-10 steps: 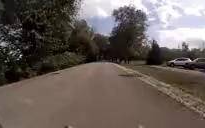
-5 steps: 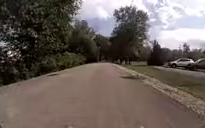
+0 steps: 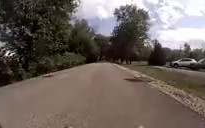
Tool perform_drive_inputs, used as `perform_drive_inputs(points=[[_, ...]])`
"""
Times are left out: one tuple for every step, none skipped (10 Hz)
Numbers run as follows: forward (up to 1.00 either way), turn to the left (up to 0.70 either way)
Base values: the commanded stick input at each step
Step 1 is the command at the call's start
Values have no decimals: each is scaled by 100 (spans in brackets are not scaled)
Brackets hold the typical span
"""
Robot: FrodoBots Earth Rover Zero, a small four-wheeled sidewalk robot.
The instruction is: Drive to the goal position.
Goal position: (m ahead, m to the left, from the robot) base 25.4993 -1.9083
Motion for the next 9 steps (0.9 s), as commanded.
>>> perform_drive_inputs(points=[[70, 0], [70, 0], [70, 0], [70, 0], [70, 0], [70, 0], [70, 0], [70, 0], [70, 0]])
